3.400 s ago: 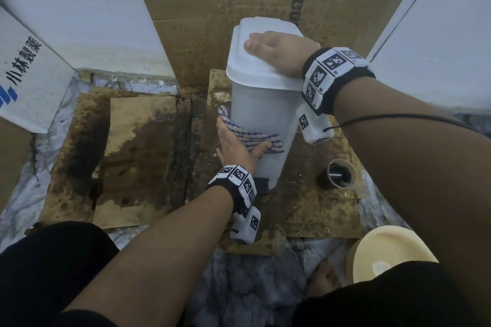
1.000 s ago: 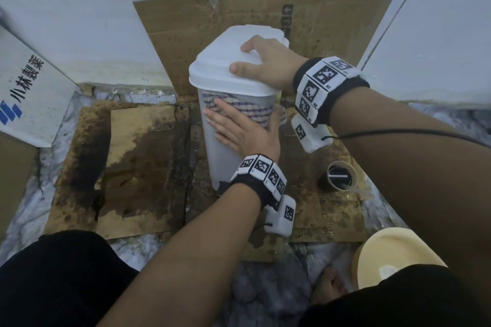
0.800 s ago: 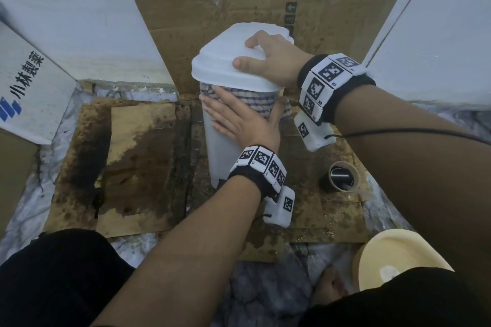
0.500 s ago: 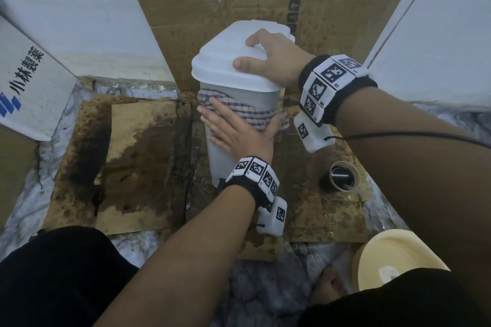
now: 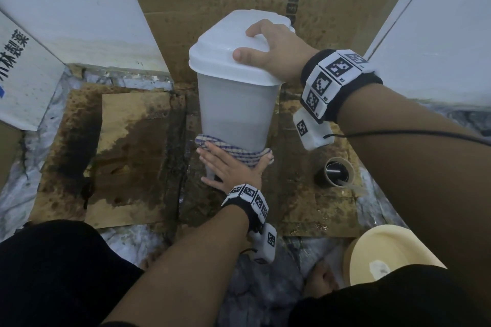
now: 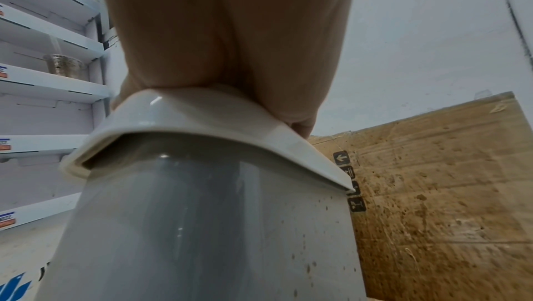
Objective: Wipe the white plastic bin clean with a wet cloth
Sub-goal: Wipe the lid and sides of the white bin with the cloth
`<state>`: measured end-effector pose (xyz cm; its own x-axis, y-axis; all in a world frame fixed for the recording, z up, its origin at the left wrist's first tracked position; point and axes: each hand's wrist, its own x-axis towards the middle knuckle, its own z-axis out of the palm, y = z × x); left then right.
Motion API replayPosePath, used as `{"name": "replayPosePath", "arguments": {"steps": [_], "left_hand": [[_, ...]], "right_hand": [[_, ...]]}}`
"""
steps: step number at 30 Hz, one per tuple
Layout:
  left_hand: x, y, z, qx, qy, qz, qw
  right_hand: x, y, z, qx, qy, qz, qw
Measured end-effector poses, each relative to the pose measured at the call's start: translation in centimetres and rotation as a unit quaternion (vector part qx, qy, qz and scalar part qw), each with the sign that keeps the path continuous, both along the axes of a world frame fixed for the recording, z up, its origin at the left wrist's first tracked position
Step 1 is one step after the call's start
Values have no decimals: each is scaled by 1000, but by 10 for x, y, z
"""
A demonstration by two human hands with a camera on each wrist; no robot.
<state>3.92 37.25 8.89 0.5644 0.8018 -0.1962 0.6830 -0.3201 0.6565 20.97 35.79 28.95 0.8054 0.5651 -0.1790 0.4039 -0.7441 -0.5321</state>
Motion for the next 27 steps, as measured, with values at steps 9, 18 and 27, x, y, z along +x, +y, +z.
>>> {"name": "replayPosePath", "arguments": {"steps": [9, 18, 27], "left_hand": [[-18, -1, -30, 8, 104, 1, 994], [-40, 0, -46, 44, 157, -50, 985], [-66, 17, -40, -60, 146, -79, 984]], "right_hand": [[0, -3, 0, 5, 1, 3, 1000], [-3, -11, -3, 12, 2, 14, 1000], [-20, -15, -10, 21, -4, 18, 1000]]}}
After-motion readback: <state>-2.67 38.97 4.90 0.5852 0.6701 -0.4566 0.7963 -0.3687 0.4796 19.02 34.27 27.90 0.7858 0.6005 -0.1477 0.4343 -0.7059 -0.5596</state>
